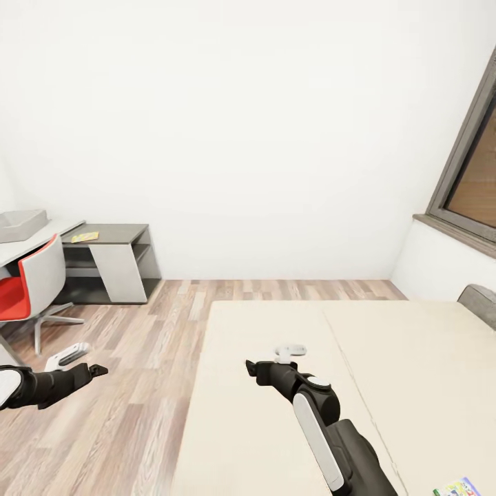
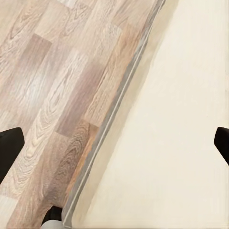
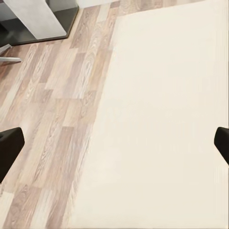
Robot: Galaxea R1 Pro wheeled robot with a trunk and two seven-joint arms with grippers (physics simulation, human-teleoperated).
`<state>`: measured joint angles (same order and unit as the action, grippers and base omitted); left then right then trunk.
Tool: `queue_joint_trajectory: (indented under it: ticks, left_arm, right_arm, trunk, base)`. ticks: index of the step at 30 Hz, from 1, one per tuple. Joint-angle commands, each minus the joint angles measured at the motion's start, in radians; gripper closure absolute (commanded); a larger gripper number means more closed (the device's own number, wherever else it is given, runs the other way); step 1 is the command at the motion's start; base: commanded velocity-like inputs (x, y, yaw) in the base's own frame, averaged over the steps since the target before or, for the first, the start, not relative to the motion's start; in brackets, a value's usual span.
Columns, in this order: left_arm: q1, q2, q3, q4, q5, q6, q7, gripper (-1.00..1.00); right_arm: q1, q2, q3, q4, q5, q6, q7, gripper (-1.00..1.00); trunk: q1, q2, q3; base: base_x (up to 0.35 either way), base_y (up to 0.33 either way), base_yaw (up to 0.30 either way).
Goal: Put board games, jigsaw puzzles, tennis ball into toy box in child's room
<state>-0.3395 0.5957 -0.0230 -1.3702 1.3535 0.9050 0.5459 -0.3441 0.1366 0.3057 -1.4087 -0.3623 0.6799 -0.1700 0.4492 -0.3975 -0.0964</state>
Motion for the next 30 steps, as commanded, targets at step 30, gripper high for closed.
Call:
queue_joint_trajectory:
  ticks: [30]
  left_arm:
    - [-0.001, 0.001, -0.002, -0.001, 0.01, 0.0, 0.01, -1.0]
  right_arm:
    - [-0.001, 0.0, 0.001, -0.001, -0.01, 0.003, -0.009, -1.0]
  trunk:
    - [0.001, -0.003, -0.002]
  base:
    - [0.0, -0.296, 0.0]
